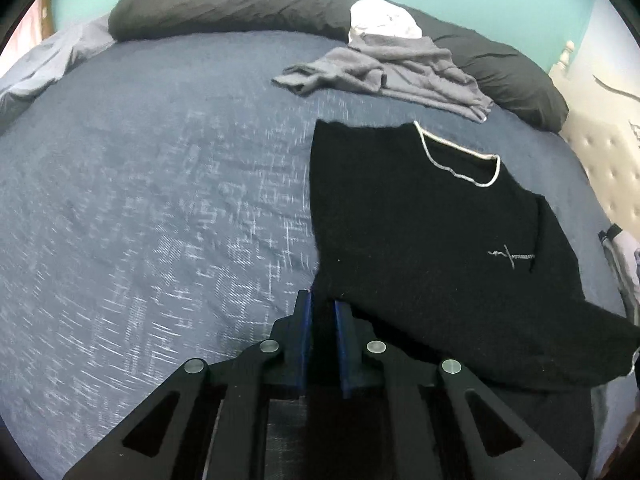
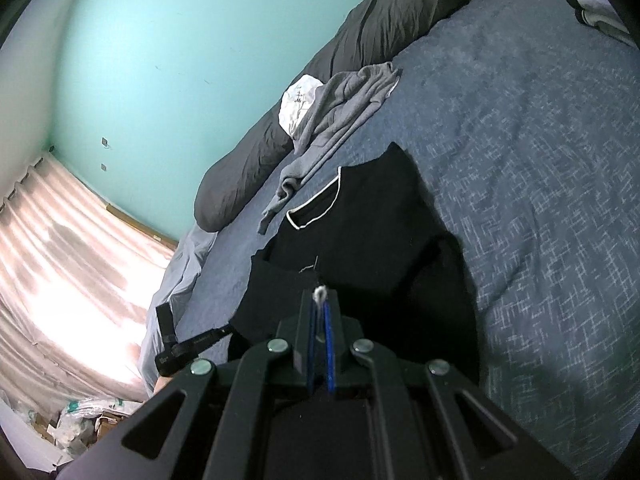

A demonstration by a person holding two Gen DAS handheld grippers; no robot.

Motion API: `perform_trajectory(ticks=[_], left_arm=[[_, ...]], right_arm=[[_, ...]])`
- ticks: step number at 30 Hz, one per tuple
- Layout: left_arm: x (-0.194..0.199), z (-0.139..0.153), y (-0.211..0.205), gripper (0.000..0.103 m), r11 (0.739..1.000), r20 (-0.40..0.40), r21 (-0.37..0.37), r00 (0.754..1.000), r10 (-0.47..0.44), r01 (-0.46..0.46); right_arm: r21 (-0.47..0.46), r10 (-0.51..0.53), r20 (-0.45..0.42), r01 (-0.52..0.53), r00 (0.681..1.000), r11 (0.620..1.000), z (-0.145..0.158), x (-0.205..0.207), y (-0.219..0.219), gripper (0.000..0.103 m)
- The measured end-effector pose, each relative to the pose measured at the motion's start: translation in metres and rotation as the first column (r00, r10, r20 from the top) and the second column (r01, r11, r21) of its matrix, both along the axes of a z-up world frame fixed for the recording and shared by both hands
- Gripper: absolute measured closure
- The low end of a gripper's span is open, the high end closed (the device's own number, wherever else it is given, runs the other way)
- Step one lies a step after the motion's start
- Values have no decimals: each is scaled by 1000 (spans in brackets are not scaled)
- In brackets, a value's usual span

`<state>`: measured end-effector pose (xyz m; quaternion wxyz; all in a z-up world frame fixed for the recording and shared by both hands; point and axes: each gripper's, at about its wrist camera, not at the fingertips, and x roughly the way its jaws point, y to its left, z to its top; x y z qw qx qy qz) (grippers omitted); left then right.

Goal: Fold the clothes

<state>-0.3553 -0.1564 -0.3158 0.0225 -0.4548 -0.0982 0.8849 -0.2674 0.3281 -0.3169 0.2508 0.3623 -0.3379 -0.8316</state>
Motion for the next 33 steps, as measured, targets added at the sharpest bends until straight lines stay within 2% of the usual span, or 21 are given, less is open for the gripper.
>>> perform_trajectory(ticks=[5,8,14,17,22,27,33], left_arm=[[3,-4,-4,92,1000,12,-29,1000,-1,2],[2,-8,-8,93,1000,22,-11,1000,13,-12],[0,-17,-15,93,999,40,37,999,26,-28],[0,-19,-16,92,999,46,44,999,25,-27],[-1,-20,-16,92,999,55,43,998,21,-23],[-2,-22,-16,92,999,61,39,998,30,-32],[3,-14,-17,92,997,58,59,998,40,-43]], right_arm=[[6,12,21,-12,1000,1000,-6,0,-3,99],[15,14,58,-15,998,1000,-15,-2,-5,99],[6,-3,194,2,981,1000,-49,-6,0,99],[12,-16,228,13,974,1000,-59,-7,3,99],[-6,-31,254,33,967,999,-69,-6,7,99],[18,-34,238,31,971,999,-63,-6,4,99],[-3,-39,247,41,968,999,-63,-3,5,99]])
